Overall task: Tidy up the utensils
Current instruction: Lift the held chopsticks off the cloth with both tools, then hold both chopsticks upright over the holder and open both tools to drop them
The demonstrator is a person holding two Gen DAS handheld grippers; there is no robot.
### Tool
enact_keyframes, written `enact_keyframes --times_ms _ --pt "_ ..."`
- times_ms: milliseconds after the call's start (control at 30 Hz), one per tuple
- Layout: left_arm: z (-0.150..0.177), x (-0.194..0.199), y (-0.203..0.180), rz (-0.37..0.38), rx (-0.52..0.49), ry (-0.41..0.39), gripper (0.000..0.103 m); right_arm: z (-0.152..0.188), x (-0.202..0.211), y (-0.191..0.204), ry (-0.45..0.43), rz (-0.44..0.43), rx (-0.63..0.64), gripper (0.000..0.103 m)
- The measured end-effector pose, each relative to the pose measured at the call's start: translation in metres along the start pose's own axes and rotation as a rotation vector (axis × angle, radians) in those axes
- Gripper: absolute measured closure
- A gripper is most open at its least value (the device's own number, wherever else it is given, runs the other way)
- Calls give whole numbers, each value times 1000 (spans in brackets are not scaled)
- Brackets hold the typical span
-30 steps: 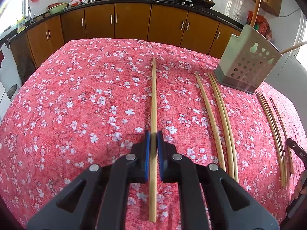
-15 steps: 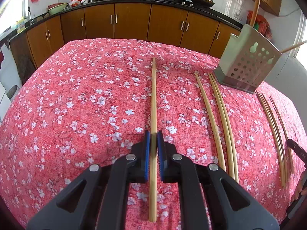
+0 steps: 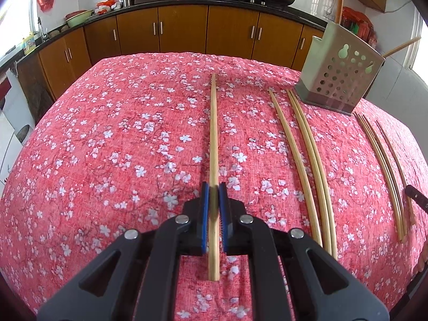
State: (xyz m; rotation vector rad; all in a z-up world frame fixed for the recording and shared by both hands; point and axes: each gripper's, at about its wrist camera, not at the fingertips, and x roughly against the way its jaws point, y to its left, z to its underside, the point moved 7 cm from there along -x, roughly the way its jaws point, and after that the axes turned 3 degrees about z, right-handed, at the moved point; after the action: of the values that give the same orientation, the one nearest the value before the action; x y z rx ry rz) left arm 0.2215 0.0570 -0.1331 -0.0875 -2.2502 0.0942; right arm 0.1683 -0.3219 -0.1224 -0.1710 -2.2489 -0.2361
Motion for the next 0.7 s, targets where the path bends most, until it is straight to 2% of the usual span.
enact_keyframes --times_ms 133,400,533,700 --pt "-3 7 0 -2 -11 -8 95 -6 17 -7 -39 -7 -16 95" --pt "-37 61 6 19 11 -171 95 -38 58 -17 -174 -9 -45 95" --pt "-59 90 7 29 23 -262 95 -52 71 -20 -218 -18 -59 95" --pt "-80 116 6 41 23 -333 95 -65 83 -19 -264 -28 -62 95"
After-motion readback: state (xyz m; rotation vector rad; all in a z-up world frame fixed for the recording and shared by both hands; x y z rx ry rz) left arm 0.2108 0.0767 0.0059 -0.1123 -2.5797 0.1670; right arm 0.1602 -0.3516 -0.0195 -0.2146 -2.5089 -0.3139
